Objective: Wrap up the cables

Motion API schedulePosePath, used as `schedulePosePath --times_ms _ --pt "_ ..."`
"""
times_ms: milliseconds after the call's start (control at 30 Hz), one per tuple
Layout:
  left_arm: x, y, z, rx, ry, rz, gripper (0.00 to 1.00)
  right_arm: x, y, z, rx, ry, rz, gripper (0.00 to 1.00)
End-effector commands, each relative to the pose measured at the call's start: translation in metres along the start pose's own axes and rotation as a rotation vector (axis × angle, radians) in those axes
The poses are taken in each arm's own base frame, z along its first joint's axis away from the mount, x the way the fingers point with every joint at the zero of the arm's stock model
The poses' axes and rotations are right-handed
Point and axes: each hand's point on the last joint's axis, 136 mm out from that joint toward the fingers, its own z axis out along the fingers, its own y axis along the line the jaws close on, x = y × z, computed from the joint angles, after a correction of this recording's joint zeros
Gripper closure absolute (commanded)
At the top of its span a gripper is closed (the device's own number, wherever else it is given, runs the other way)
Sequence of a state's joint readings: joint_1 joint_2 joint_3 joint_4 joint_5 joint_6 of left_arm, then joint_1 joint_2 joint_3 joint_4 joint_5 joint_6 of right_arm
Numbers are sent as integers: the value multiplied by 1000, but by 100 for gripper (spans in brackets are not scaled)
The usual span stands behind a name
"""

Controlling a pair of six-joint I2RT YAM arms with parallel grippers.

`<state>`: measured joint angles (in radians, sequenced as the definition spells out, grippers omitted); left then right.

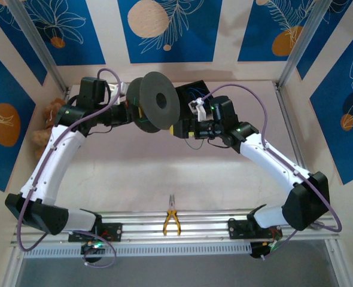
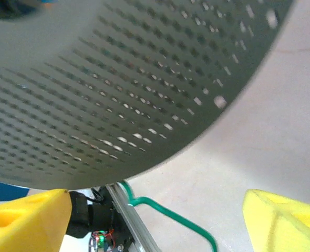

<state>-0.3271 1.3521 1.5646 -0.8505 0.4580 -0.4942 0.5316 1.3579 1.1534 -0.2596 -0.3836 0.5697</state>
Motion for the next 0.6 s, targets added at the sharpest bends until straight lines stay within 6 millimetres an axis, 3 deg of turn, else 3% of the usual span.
schedulePosePath --times_ms 0,167,400,567 --pt "-1 -12 -11 -2 -39 68 100 -20 25 -18 11 -79 -67 14" --pt "1 -14 -7 -13 -34 81 100 -19 -7 -22 201 -80 54 13" --pt "4 -16 -4 -51 -27 107 100 -29 26 -22 131 -103 88 14" --pt "4 -25 -2 -12 -43 104 100 -47 56 -17 -208 -122 276 16"
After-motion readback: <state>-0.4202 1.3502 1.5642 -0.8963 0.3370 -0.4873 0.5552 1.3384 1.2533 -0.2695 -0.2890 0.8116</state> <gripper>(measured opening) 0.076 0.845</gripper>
